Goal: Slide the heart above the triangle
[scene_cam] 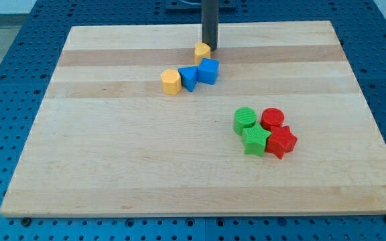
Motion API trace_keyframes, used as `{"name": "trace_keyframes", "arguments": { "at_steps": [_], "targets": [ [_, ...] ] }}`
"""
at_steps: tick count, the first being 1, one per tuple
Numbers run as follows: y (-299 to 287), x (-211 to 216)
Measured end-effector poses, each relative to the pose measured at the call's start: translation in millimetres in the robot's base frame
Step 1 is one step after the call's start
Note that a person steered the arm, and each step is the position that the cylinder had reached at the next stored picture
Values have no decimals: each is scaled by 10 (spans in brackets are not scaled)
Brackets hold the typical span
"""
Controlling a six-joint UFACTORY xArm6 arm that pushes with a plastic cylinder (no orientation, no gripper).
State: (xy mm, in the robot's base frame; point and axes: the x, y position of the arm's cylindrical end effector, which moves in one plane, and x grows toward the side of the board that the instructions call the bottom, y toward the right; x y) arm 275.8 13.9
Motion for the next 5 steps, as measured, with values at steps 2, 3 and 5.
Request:
{"name": "trace_keyframes", "arguments": {
  "at_steps": [2, 3, 5],
  "targets": [
    [-202, 297],
    [-204, 311],
    [-226, 294]
  ]
}}
